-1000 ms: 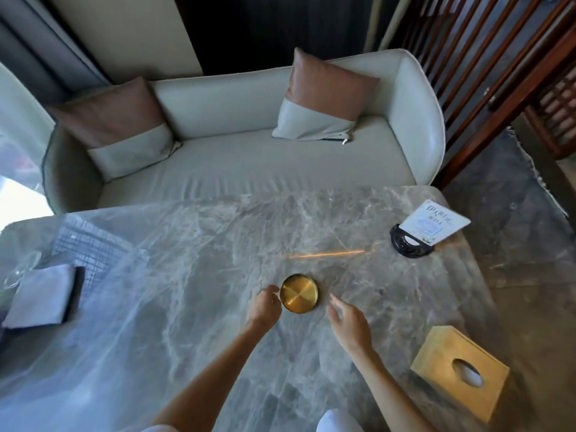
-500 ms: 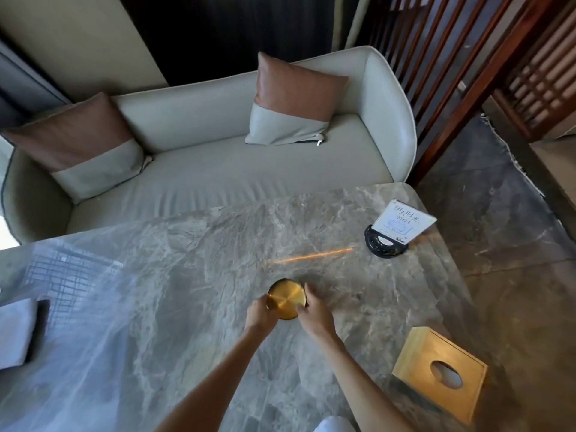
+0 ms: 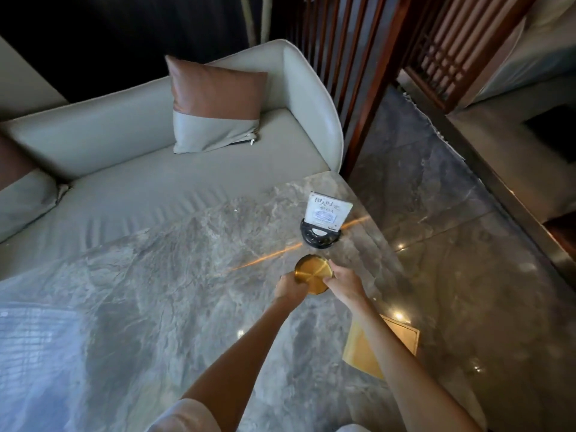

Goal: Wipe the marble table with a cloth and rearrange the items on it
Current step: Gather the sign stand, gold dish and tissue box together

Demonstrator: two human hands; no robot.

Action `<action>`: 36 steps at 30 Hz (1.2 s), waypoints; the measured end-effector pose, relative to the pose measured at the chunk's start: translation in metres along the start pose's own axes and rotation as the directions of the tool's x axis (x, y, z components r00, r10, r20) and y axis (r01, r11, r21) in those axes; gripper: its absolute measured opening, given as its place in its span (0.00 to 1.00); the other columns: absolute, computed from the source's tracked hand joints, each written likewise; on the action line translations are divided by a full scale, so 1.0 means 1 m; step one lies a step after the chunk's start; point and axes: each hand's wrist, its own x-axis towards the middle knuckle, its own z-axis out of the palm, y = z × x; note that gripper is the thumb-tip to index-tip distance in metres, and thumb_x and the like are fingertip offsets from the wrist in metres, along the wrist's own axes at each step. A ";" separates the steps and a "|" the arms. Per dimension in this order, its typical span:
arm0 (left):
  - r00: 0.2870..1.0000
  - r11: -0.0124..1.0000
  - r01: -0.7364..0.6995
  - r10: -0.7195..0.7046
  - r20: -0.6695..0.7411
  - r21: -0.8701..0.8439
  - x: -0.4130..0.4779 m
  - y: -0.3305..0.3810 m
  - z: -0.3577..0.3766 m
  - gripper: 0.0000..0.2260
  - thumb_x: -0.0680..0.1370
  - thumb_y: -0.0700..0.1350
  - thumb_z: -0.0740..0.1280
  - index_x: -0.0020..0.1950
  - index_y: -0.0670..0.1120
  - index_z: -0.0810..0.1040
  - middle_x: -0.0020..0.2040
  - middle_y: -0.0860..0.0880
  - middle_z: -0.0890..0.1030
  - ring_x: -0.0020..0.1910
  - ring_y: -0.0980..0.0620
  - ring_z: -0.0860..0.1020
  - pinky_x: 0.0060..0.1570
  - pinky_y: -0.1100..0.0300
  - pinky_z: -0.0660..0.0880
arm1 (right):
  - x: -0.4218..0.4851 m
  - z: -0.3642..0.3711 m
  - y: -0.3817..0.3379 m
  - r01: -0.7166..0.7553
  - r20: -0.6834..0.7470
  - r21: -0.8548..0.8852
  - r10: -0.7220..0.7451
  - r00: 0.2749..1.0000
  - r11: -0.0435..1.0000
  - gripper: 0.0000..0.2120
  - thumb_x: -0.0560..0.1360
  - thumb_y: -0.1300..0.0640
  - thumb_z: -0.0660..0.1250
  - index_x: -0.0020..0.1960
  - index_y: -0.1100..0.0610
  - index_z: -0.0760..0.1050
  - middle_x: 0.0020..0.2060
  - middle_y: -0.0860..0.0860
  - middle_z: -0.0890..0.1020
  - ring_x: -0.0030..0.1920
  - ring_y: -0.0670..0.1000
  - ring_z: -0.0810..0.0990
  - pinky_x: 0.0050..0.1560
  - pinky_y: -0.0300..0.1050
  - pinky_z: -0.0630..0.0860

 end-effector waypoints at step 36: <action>0.911 0.950 -0.086 0.197 0.362 -0.301 -0.128 -0.031 0.114 0.17 0.83 0.37 0.56 0.72 0.41 0.66 0.67 0.38 0.74 0.64 0.44 0.73 0.63 0.55 0.70 | -0.172 -0.031 0.121 -0.147 -0.115 0.619 0.275 0.955 0.771 0.29 0.83 0.42 0.48 0.81 0.53 0.49 0.79 0.53 0.58 0.78 0.54 0.58 0.76 0.49 0.55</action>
